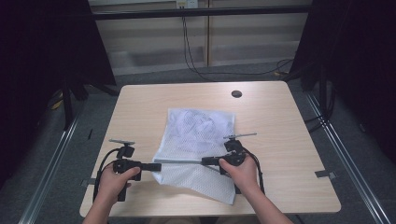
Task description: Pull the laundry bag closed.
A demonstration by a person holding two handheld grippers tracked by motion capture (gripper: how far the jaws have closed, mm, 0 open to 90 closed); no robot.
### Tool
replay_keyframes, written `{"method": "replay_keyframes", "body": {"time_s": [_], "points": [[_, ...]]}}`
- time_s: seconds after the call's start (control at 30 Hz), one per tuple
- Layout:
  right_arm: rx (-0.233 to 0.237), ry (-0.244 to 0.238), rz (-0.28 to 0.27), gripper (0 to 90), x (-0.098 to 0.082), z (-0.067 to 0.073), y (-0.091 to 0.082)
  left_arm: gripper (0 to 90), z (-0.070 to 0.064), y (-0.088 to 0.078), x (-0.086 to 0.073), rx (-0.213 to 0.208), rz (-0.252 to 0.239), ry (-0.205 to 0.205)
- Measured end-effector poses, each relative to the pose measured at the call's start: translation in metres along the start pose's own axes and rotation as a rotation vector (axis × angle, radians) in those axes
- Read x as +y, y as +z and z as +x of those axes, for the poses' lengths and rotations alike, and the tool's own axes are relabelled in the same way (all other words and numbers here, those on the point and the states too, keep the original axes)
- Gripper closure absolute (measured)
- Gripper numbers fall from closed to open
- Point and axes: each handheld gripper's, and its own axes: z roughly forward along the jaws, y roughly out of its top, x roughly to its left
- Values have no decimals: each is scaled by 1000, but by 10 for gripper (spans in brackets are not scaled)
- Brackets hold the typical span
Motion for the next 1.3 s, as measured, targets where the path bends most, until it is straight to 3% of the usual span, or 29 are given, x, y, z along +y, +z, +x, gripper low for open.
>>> {"method": "replay_keyframes", "body": {"time_s": [0.07, 0.3, 0.37, 0.4, 0.8, 0.83, 1.13, 1.23, 1.3], "points": [[1, 1, 0, 874, 0, 0, 0, 886, 1, 0, 0, 4, 4, 11], [-7, 0, 3, 874, -1, -2, -2, 886, -1, 2, 0, 1, 0, -9], [-4, 1, 2, 874, -1, -2, -2, 886, 1, 1, 0, 9, 11, 13], [-2, 1, 1, 874, -1, -2, -2, 886, 0, 2, 0, 7, -2, -5], [-12, 1, 1, 874, -1, -4, -5, 886, 2, -1, 0, 14, -1, 2], [-12, 11, -1, 874, -1, -5, -6, 886, 2, -2, -1, -1, -1, -15], [-15, 10, -10, 874, 0, -8, -10, 886, 1, -1, -1, 3, 5, 6], [-12, 8, -10, 874, 0, -7, -10, 886, 0, -1, -1, 4, -8, -9], [-9, 6, -9, 874, 0, -7, -10, 886, 1, -1, 0, 9, 4, 7]]}}
